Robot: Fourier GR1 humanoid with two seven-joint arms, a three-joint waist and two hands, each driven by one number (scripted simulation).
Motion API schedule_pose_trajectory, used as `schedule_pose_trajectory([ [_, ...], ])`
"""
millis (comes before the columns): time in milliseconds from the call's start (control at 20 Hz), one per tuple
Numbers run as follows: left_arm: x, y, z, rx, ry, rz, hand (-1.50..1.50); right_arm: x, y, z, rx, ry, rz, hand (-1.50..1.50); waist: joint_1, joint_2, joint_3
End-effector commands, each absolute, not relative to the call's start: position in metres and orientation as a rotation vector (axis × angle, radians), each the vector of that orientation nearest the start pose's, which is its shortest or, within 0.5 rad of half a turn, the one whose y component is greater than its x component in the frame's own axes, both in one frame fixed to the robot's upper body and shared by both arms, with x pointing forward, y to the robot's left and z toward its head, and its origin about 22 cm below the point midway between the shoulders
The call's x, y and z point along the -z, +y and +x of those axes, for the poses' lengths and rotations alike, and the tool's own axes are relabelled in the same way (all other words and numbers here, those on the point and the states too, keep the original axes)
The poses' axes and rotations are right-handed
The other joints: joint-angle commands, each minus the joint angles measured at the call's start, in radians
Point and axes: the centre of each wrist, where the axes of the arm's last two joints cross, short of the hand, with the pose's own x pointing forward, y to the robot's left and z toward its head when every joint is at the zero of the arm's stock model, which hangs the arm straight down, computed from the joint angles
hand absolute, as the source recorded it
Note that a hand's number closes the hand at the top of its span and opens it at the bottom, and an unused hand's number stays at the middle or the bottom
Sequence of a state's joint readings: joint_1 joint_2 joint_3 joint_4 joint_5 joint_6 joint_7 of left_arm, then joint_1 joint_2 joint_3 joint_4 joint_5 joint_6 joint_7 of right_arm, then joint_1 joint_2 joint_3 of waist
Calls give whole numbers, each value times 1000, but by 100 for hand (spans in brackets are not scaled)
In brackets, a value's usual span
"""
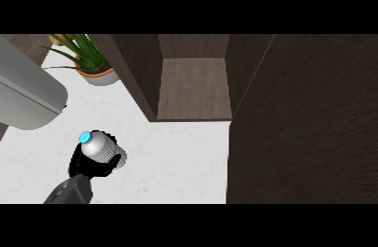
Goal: Pick up the bottled water, place it into the cabinet and close the cabinet
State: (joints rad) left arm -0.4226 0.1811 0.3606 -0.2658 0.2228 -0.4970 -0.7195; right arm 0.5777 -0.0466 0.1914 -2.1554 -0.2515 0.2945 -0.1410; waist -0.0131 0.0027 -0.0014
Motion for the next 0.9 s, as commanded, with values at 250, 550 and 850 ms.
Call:
schedule_pose_trajectory([
  [250,160,298,240,-485,-1591,-432,150,-47,-242,111,35,-1768,381,-150,11,-3,1],
  [550,144,315,239,-424,-1556,-491,150,-53,-240,97,-2,-1781,383,-150,16,-8,2],
  [850,131,304,225,-402,-1552,-482,150,-52,-238,93,-7,-1791,397,-150,16,-7,2],
])
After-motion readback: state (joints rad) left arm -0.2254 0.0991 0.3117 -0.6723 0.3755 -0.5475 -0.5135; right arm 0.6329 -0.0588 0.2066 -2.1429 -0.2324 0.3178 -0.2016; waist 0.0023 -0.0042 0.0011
